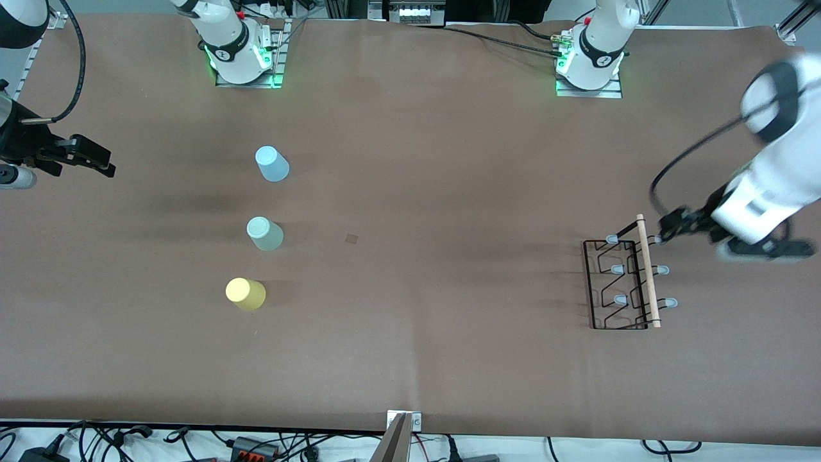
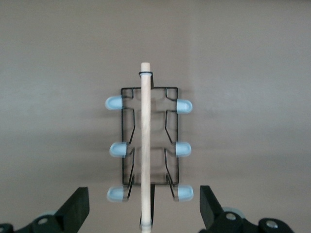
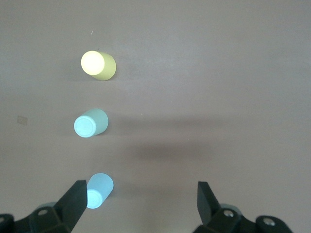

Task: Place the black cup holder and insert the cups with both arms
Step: 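Grasp the rack dowel with the left gripper while the right gripper reaches the teal cup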

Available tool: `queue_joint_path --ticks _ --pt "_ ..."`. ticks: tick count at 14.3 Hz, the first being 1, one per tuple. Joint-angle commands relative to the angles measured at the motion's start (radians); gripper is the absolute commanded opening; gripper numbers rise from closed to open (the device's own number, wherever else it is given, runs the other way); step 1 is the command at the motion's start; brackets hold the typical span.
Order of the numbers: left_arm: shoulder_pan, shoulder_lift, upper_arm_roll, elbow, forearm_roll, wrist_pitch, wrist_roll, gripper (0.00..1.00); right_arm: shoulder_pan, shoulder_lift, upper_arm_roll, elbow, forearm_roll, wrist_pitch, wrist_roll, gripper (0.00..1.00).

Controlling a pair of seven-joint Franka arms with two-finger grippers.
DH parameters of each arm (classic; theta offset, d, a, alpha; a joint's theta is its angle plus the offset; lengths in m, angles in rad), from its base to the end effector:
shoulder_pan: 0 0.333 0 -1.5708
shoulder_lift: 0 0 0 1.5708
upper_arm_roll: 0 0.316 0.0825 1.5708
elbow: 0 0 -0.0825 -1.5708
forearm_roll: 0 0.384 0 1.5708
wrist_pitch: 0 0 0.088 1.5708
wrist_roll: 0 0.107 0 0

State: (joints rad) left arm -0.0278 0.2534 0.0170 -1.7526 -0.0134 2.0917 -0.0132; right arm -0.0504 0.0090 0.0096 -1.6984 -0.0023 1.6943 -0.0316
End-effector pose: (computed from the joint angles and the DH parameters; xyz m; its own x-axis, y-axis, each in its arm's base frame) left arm 0.6389 -0.0083 0.4321 0.9963 0.0082 0.0855 0.0075 -0.9999 0.0090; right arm 0.5631 -0.0232 0.5695 0.9999 -0.0089 -0.0132 -0.0089 -1.0000 0.0018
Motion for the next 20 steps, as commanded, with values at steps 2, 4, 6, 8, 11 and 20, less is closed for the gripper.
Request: queue_joint_path --ticks 2,4,6,8,11,20 --pt "0.000 0.084 -0.002 0.013 -0.019 0.065 0.010 1.00 0.026 0.051 0.007 -0.010 0.010 0.010 0.005 1.00" --pt "-0.003 0.124 -0.002 0.008 -0.017 0.118 0.006 0.99 0.037 0.104 0.007 0.009 0.010 0.031 0.006 1.00" --pt "-0.006 0.158 -0.002 0.008 -0.017 0.139 0.006 0.99 0.066 0.143 0.007 0.017 0.011 0.034 0.005 1.00" --pt "-0.004 0.153 -0.002 -0.005 -0.017 0.134 0.006 0.92 0.081 0.183 0.007 0.016 0.011 0.057 0.007 1.00" --pt "0.003 0.133 -0.002 -0.048 -0.017 0.123 0.018 0.67 0.116 0.256 0.009 0.011 0.015 0.114 0.007 1.00" --pt "0.002 0.115 -0.002 -0.022 -0.020 -0.012 -0.013 0.01 0.230 0.413 0.009 -0.032 0.022 0.254 0.196 1.00"
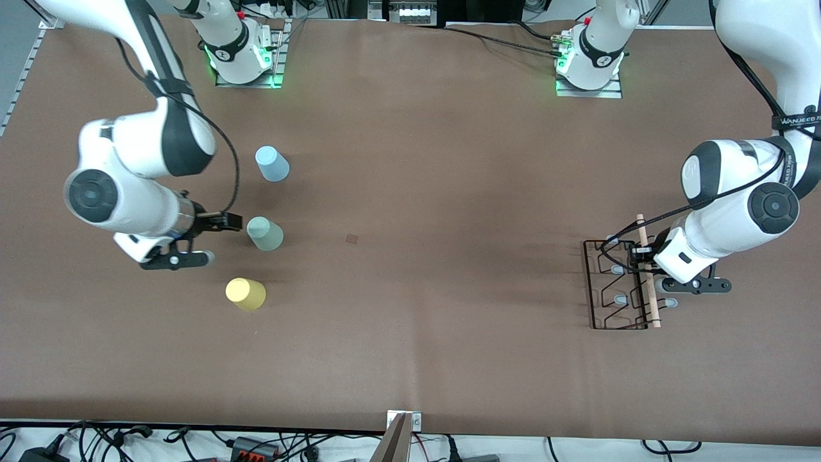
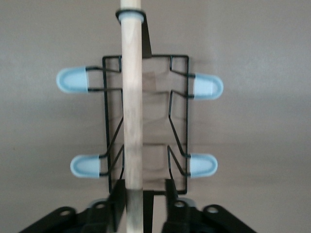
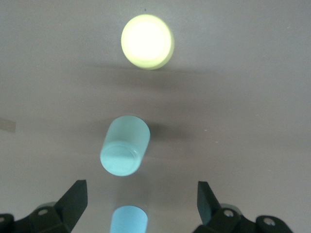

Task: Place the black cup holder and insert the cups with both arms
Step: 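Carry the rack mid-table with the left gripper while the right gripper grasps the teal cup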

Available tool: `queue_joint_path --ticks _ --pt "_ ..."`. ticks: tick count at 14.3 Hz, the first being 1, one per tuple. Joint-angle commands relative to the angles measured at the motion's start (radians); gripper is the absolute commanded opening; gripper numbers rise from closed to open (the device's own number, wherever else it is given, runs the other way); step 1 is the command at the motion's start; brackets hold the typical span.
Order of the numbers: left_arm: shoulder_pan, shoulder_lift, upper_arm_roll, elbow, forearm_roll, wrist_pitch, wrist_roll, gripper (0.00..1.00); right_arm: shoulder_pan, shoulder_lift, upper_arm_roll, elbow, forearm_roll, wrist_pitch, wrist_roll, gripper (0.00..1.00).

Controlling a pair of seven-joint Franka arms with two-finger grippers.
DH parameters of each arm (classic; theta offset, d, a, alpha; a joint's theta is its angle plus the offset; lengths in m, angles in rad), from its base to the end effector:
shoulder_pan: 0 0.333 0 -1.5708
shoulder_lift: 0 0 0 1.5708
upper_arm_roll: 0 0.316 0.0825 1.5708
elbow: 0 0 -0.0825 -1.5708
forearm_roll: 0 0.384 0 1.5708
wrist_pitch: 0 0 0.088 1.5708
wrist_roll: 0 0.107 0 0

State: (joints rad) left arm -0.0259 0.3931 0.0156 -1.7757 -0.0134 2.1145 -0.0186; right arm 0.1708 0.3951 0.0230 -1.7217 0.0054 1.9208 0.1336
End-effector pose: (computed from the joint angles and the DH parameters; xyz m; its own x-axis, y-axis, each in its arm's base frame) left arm 0.6431 -0.0080 0.3337 0.9984 0.0144 -0.0543 0.0146 -0.9999 0.0041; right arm 0.6225 0.1213 0.3420 0.9793 0.0546 -0.1947 0.0581 -0.9982 0.0126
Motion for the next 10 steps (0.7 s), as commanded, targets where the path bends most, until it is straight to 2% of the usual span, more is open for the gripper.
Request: queue_joint_path --ticks 1,2,4,7,8,10 --pt "-0.006 -0.023 0.000 0.013 -0.020 -0.034 -0.015 0.01 0.018 0.040 -0.005 -0.009 0.021 0.030 0.032 1.00" --pt "-0.014 -0.026 -0.003 0.031 -0.020 -0.039 -0.044 0.01 0.028 0.051 -0.005 -0.009 0.042 0.038 0.034 1.00" --pt "-0.029 -0.034 -0.058 0.079 -0.022 -0.068 -0.121 0.01 0.030 0.074 -0.005 -0.015 0.080 0.044 0.040 1.00" --pt "-0.041 -0.025 -0.178 0.162 -0.020 -0.074 -0.199 0.01 0.033 0.096 -0.005 -0.035 0.087 0.061 0.040 1.00" --pt "-0.063 -0.014 -0.212 0.182 -0.020 -0.076 -0.239 0.01 0.038 0.100 -0.005 -0.044 0.087 0.073 0.040 1.00" --pt "-0.153 0.010 -0.224 0.225 -0.022 -0.076 -0.361 0.01 0.039 0.113 -0.005 -0.058 0.087 0.083 0.049 1.00"
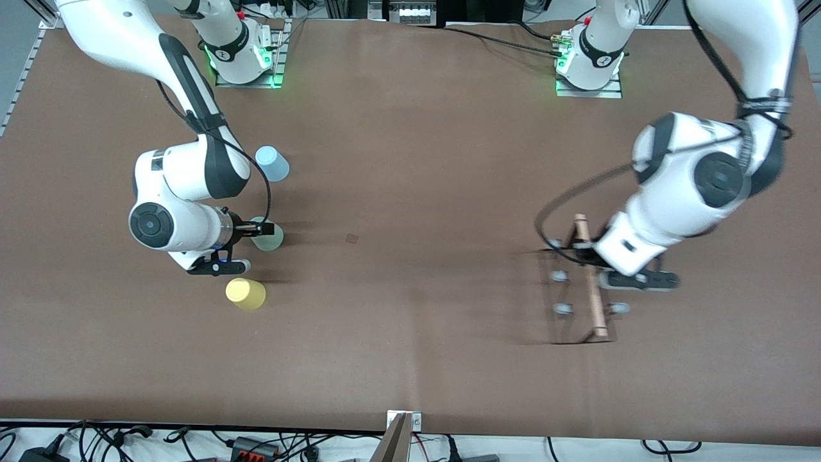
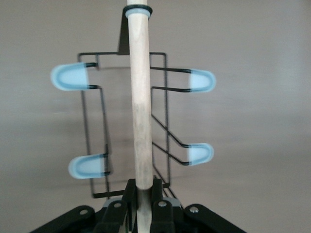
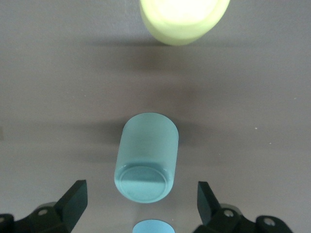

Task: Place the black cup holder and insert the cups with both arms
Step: 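Carry the rack mid-table with the left gripper while the right gripper grasps the teal cup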

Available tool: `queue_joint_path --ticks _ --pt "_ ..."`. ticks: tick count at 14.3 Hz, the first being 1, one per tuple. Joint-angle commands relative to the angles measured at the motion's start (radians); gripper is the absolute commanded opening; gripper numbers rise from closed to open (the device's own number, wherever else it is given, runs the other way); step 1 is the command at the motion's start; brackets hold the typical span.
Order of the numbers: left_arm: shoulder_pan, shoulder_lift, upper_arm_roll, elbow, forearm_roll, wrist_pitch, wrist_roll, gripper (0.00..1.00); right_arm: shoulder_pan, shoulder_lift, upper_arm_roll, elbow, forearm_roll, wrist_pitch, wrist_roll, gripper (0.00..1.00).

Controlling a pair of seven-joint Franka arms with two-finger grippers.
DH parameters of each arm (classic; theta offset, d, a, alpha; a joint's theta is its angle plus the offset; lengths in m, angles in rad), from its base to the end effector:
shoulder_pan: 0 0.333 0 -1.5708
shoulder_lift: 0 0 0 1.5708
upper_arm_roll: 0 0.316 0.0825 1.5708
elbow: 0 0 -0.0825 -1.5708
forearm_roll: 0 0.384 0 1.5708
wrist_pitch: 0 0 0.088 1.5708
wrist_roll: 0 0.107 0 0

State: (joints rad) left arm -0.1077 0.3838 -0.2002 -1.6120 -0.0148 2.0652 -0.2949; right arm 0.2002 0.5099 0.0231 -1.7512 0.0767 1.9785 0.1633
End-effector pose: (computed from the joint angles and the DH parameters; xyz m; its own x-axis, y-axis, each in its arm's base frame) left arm 0.6461 -0.1897 0.4158 0.9988 0.0131 0.0467 0.0080 -0.9943 0.1061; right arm 0.6132 0.1432 0.2606 0.9575 0.0210 -0.2877 0.0147 -0.9996 -0.0239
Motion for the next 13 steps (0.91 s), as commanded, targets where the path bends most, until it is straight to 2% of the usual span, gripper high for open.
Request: queue_joint_path --ticks 1,4,7,12,13 --pt "-0.137 0.044 -0.008 0.098 -0.020 -0.027 -0.160 0.01 0.010 0.005 -0.005 -0.028 0.015 0.026 0.033 1.00" --pt "-0.283 0.151 -0.008 0.219 -0.020 -0.017 -0.373 0.01 0.015 0.015 -0.005 -0.027 0.017 0.040 0.081 1.00" --pt "-0.384 0.275 -0.007 0.361 -0.016 -0.014 -0.475 0.01 0.012 0.035 -0.005 -0.028 0.017 0.043 0.081 1.00" --pt "-0.452 0.342 -0.002 0.377 -0.014 0.055 -0.483 0.02 0.012 0.051 -0.005 -0.027 0.031 0.037 0.082 1.00" --pt "-0.460 0.352 0.001 0.376 -0.013 0.067 -0.493 0.04 0.012 0.053 -0.005 -0.027 0.031 0.037 0.081 1.00"
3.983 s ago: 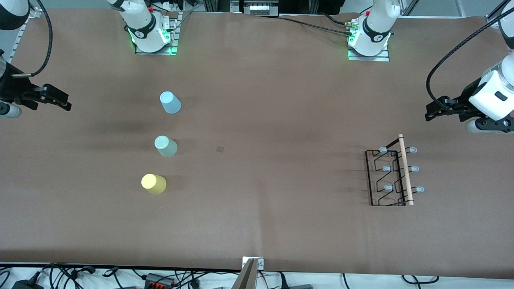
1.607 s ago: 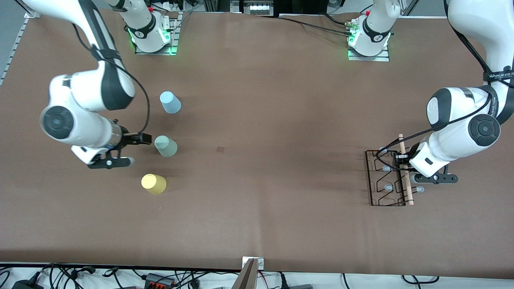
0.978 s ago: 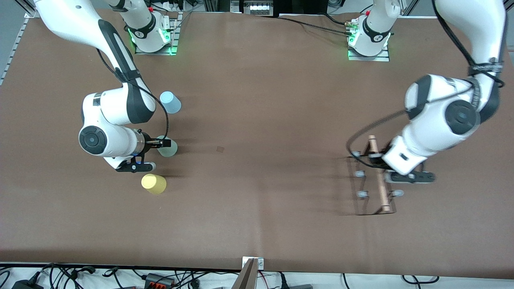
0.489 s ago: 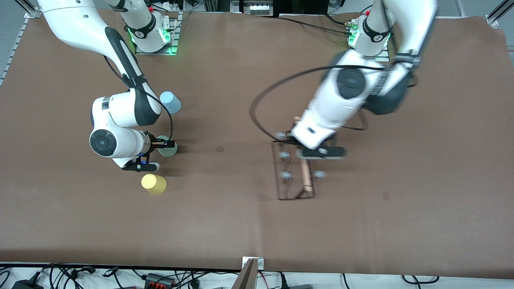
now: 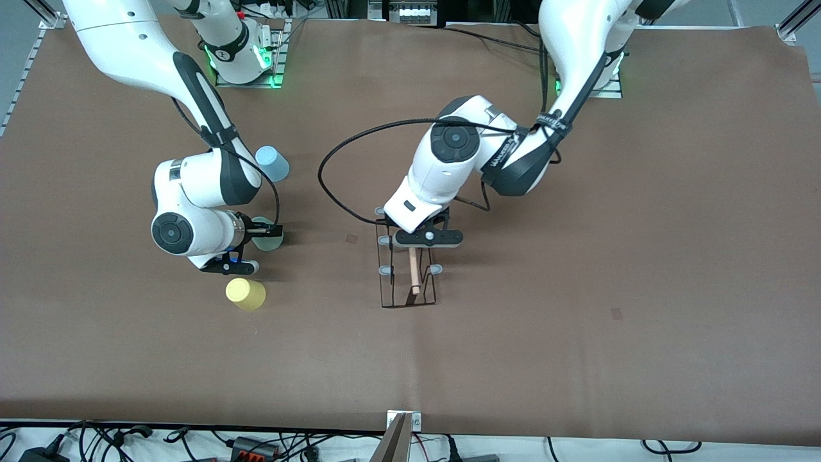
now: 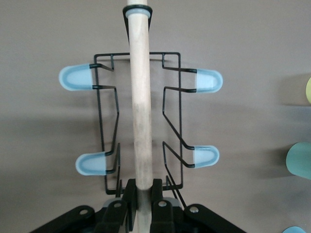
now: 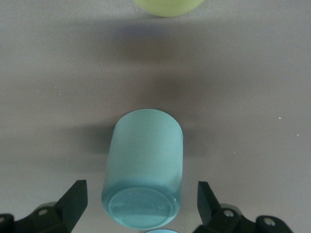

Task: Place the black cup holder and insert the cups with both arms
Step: 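Carry the rack mid-table with the left gripper while the right gripper grasps the teal cup, then release the rack and withdraw the left gripper while the right gripper lifts the teal cup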

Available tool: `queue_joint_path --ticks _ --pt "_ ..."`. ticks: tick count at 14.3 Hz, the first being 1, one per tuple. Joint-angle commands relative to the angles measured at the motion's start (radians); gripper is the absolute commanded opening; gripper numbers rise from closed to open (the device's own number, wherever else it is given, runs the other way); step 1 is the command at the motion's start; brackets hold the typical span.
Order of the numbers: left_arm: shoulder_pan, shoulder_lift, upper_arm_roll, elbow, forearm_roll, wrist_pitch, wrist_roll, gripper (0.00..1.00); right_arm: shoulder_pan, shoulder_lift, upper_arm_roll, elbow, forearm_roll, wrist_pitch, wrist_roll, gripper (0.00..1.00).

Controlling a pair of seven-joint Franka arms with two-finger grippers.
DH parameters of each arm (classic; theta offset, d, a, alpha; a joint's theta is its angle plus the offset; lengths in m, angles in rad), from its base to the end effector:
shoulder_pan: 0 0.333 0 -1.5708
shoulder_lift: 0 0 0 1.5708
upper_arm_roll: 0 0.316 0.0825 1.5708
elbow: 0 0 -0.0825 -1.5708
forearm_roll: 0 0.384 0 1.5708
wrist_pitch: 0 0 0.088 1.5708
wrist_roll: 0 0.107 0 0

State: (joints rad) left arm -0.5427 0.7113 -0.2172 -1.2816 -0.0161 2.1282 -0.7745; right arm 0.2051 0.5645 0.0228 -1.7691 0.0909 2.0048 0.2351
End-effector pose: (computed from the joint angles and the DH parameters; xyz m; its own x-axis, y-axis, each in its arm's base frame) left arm 0.5741 -0.4894 0.3511 0.9965 0.0834 -0.0058 0.0827 -0.9739 0.2115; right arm 0.6052 0.1451 0.2208 0.9410 -0.0571 -0.3337 -0.0606 -0.9982 0.0000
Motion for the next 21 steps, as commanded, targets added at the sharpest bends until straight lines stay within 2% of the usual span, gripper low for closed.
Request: queue_joint_path --ticks 1,3,5,7,9,10,11,14,15,18,21 --pt "-0.025 0.036 0.019 0.045 -0.012 0.021 -0.026 0.09 0.005 -0.002 -0.004 -0.009 0.017 0.011 0.010 1.00" --pt "-0.025 0.051 0.019 0.045 -0.012 0.041 -0.035 0.15 0.007 0.003 -0.004 -0.009 0.017 0.008 0.010 1.00" --pt "-0.023 0.051 0.022 0.047 -0.009 0.036 -0.034 0.45 0.005 0.005 -0.004 -0.007 0.017 0.003 0.010 0.79" --pt "-0.014 0.001 0.021 0.050 -0.007 -0.006 -0.031 0.58 0.008 0.003 -0.004 -0.001 0.017 0.000 0.009 0.50" --pt "0.022 -0.070 0.022 0.050 -0.008 -0.091 -0.025 0.82 0.008 0.000 -0.004 0.025 0.017 -0.017 0.003 0.35" --pt "0.058 -0.105 0.021 0.050 -0.013 -0.103 -0.023 0.96 0.008 -0.003 -0.004 0.043 0.017 -0.035 0.001 0.32" --pt "0.117 -0.146 0.013 0.048 -0.004 -0.123 -0.017 1.00 0.007 -0.006 -0.004 0.072 0.017 -0.067 0.000 0.29" --pt "0.271 -0.223 0.018 0.051 -0.005 -0.301 0.145 1.00 0.016 -0.008 -0.004 0.228 0.023 -0.222 0.007 0.29" --pt "0.315 -0.249 0.021 0.050 -0.005 -0.344 0.218 1.00 0.029 -0.008 -0.004 0.285 0.061 -0.265 0.042 0.29" --pt "0.493 -0.311 0.022 0.051 -0.004 -0.450 0.401 1.00 0.085 -0.008 -0.004 0.355 0.165 -0.282 0.151 0.29" --pt "0.642 -0.343 0.018 0.051 -0.004 -0.490 0.610 1.00 0.177 -0.008 -0.004 0.393 0.181 -0.282 0.239 0.29"
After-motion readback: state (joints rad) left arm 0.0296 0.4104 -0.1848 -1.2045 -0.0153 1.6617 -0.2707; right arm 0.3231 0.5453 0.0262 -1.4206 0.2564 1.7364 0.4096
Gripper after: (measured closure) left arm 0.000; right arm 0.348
